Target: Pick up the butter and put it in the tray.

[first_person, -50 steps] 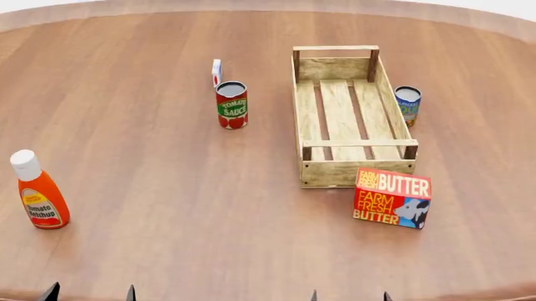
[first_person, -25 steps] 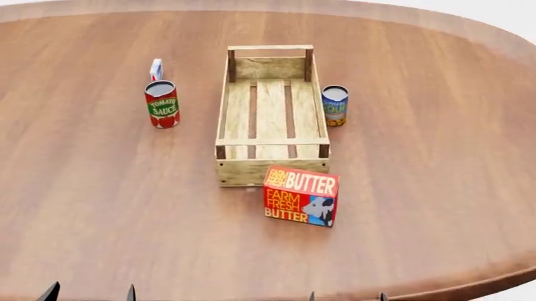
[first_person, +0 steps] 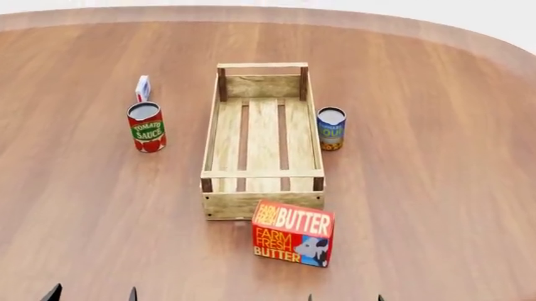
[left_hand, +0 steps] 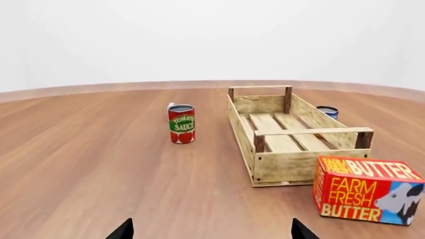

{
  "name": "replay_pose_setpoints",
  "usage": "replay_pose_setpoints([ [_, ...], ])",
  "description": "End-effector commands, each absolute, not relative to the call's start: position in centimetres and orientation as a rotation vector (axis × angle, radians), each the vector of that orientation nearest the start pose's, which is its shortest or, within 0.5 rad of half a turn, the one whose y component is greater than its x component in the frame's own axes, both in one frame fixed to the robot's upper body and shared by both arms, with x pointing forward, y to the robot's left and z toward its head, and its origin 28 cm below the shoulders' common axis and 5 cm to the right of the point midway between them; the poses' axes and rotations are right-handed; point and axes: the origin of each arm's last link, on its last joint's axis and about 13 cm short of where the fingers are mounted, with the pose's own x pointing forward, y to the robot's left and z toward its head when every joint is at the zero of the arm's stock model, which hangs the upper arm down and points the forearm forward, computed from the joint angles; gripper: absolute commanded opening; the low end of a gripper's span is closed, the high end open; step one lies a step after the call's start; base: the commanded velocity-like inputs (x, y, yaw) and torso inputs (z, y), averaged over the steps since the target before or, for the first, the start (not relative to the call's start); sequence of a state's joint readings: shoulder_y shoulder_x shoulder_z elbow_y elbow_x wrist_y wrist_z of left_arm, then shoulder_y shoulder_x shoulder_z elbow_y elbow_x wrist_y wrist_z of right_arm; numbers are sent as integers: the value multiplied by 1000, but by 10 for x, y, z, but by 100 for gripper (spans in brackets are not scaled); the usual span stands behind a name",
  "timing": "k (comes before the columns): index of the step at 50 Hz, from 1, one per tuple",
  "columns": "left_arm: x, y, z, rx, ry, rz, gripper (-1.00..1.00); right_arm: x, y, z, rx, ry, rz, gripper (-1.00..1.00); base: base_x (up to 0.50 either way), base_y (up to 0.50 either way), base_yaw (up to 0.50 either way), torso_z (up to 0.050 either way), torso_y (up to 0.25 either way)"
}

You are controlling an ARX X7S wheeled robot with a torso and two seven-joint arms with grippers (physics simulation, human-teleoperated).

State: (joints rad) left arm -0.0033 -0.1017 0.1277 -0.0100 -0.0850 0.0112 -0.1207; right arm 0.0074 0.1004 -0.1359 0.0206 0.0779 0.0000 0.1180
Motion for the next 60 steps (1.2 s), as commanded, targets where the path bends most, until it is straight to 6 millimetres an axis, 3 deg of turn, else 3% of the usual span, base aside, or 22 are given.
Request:
replay_pose_setpoints([
  [1, 209, 204, 11, 17, 4, -15, 100, 209, -93, 9, -34, 21, 23, 100, 500, 0, 0, 0, 0],
  [44, 211, 204, 11, 28, 9, -10, 100, 209, -93, 9, -34, 16, 20, 100, 500, 0, 0, 0, 0],
  [60, 212, 205, 12, 23, 11, -5, 100, 216, -92, 8, -4, 118, -48, 100, 0, 0, 0, 0, 0],
])
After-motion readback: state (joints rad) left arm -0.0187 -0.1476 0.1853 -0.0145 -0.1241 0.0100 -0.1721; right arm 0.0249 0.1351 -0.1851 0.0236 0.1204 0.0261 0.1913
